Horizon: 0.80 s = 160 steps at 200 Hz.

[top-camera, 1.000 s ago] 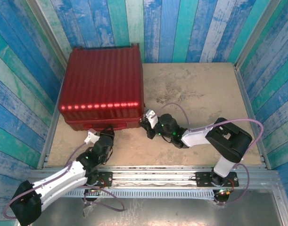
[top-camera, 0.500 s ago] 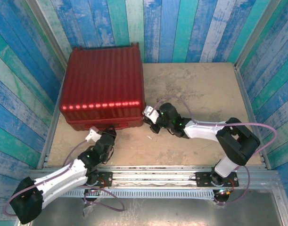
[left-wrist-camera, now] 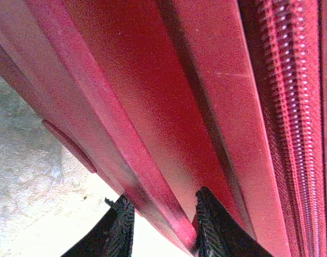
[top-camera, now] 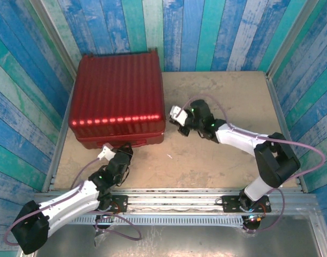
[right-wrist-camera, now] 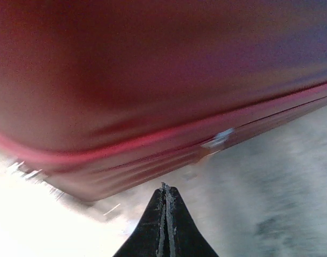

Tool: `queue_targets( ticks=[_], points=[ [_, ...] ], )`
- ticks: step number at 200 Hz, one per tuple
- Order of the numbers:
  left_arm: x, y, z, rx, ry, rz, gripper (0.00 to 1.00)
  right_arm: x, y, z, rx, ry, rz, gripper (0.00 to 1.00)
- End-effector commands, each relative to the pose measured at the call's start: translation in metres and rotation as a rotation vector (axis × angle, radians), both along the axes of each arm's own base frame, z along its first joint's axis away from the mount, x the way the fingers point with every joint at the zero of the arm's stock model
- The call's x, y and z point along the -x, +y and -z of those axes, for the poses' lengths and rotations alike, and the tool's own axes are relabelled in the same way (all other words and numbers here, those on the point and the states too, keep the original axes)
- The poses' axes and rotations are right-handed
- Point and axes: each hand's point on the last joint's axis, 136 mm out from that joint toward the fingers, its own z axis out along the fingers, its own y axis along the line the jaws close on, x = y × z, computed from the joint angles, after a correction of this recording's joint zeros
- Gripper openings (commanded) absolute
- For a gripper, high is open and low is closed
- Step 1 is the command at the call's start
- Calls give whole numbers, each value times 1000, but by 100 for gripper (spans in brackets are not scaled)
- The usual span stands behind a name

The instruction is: Pack the luggage

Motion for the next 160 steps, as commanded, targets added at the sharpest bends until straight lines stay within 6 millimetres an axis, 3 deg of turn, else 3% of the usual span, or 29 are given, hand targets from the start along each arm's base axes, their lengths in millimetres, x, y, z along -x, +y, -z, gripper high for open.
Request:
queue_targets(
  ticks=[1, 49, 52, 63, 89, 118, 135, 140, 160],
  points=[
    [58, 28, 95, -407, 340, 219, 0, -13, -2, -35, 3, -115, -1, 0],
    [58, 27, 94, -409, 345, 222, 0, -17, -1, -30, 7, -82, 18, 1],
    [58, 27, 94, -408, 344, 221, 0, -24, -12, -31, -1, -73, 50, 4],
    [58, 27, 94, -408, 345, 220, 0, -18, -18, -30, -39, -35, 82, 24],
    [58, 28, 94, -407, 345, 216, 0, 11, -22, -24, -153, 79, 56, 56],
    [58, 28, 94, -404, 341, 212, 0, 44, -14, -12, -241, 131, -56, 71],
    [58, 29, 95, -402, 344, 208, 0, 51, -8, -5, -242, 133, -70, 73],
    [58, 28, 95, -399, 343, 208, 0, 60, 2, -3, -234, 133, -91, 74],
    [58, 29, 96, -396, 344, 201, 0, 66, 18, 7, -210, 122, -58, 74]
  ],
)
